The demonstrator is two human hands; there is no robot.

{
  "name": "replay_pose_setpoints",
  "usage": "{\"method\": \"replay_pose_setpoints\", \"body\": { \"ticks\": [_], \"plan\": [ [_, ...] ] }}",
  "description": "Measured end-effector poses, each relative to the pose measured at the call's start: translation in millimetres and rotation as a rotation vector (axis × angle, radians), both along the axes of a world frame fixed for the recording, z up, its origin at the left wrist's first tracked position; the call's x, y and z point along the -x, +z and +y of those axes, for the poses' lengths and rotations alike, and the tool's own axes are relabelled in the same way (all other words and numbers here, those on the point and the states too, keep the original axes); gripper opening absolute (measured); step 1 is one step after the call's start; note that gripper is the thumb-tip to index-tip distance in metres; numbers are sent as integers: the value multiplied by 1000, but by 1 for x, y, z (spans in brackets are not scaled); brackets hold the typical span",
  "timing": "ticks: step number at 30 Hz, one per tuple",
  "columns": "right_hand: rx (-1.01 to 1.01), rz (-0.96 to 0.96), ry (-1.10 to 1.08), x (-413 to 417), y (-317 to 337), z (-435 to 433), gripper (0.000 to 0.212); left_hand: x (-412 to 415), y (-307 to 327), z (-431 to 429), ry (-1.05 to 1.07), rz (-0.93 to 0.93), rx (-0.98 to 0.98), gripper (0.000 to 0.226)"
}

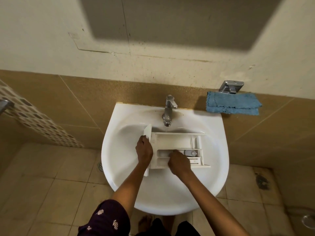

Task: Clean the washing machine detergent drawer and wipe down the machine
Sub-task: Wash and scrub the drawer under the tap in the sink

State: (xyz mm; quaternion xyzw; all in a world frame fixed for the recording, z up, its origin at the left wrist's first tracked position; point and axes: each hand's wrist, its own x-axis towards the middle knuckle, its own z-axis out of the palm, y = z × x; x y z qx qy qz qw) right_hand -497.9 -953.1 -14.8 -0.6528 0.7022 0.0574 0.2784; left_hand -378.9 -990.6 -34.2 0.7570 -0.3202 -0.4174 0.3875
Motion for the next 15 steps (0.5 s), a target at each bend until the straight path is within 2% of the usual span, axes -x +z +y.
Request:
{"method": "replay_pose_setpoints", "body": {
  "ticks": [2,5,9,10,13,15],
  "plan": [
    [-49,103,-94,12,1,-4,31,-1,0,0,0,0,-4,31],
    [14,137,20,2,1,-2,30,-1,-2,-1,1,-2,-7,32],
    [104,-130,235,-5,-14,8,42,-1,-3,-1,-7,-22,-3,31],
    [116,-125,238,2,-16,6,44,-1,-3,-1,-7,-22,-2,31],
    [61,60,115,26,-19,-3,39,0,-1,-1,-5,-18,-1,29],
    [-9,68,31,35,-14,-10,34,0,0,-1,-1,-13,-2,29]
  ]
}}
